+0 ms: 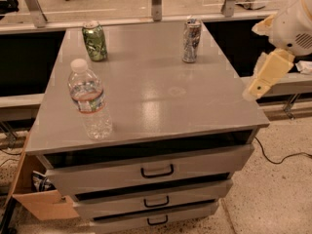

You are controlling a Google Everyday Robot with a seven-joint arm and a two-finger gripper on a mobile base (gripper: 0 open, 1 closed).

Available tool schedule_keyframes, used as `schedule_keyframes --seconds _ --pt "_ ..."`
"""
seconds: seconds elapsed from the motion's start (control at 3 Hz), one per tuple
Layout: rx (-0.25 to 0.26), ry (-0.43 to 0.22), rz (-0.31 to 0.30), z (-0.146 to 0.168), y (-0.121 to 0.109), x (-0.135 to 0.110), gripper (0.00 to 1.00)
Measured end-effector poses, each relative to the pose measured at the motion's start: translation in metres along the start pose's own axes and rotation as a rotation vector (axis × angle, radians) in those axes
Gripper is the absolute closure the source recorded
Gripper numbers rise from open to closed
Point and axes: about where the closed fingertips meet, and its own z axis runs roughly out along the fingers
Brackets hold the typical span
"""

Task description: Move redbull can near green can

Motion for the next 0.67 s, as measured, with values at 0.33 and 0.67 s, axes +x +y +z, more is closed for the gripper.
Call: schedule_keyframes --seconds 0.33,0.67 --pt "0.059 -0.107 0.011 0.034 -0.057 -0.021 0.00" --pt "0.076 -0.209 0.045 0.074 -0.112 -0.043 0.00"
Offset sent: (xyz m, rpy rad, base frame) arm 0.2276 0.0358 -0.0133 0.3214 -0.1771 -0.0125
